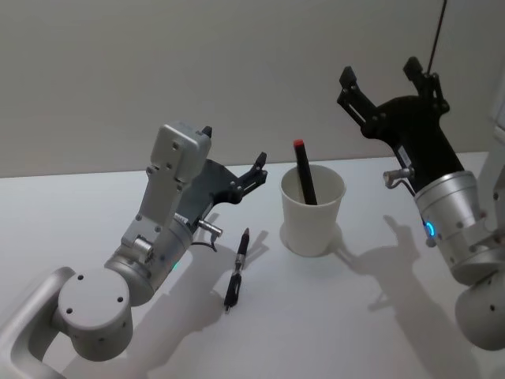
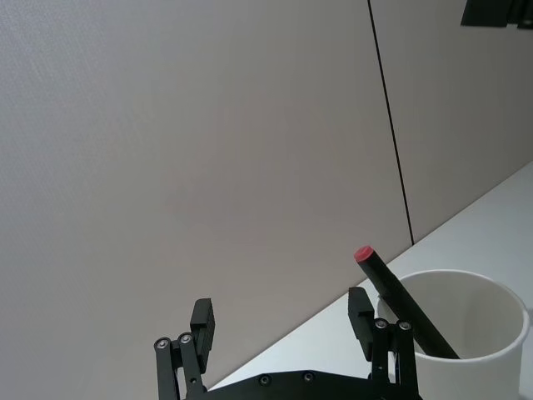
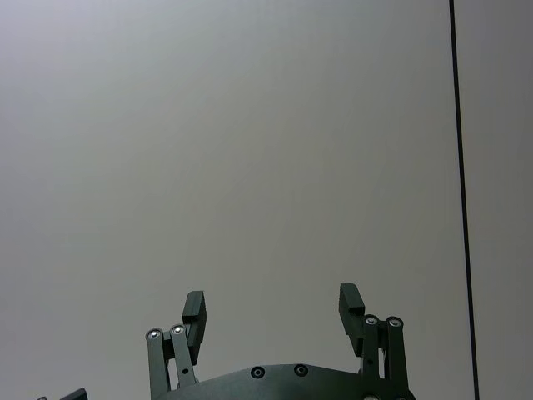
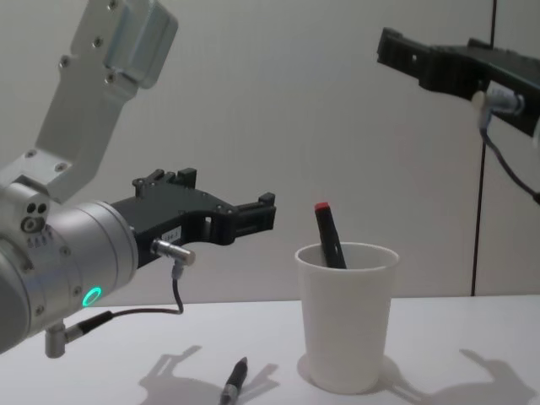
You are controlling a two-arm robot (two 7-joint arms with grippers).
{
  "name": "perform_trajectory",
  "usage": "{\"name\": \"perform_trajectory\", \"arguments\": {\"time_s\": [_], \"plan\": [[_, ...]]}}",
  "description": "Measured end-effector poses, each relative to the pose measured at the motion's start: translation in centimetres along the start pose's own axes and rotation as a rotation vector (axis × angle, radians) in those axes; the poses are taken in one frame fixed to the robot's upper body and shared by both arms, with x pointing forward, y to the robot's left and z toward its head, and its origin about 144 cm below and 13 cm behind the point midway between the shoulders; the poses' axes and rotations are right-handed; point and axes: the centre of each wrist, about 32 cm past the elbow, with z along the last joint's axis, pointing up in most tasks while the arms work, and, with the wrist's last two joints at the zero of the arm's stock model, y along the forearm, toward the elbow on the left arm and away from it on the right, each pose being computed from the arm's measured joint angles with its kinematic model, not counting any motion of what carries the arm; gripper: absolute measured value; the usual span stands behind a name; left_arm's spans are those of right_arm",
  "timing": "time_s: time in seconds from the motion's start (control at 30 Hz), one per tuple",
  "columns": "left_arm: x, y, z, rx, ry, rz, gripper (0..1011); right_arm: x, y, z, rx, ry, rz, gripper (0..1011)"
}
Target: Place the pen into the pen holder.
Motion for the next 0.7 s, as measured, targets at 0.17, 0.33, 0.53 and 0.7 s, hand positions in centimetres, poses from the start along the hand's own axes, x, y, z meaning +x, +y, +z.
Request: {"name": "perform_trajectory", "arguments": {"time_s": [0.17, 0.33, 0.53, 0.7], "plan": [[0.0, 0.0, 0.0, 0.0, 0.0, 0.0, 1001, 0.6, -0.2, -0.3, -0.031, 0.008, -0.015, 1001], [0.0, 0.0, 0.0, 0.0, 0.0, 0.0, 1001, 1.7, -1.0, -0.2, -0.087, 0.02, -0.041, 1002], [0.0, 0.0, 0.0, 0.0, 0.0, 0.0, 1001, 3.2, -2.1, 0.7, -0.152, 0.038, -0.071, 1002], [0.0, 0.0, 0.0, 0.0, 0.0, 0.0, 1001, 4.3, -3.1, 1.6, -0.21, 0.062, -0.094, 1001]]}}
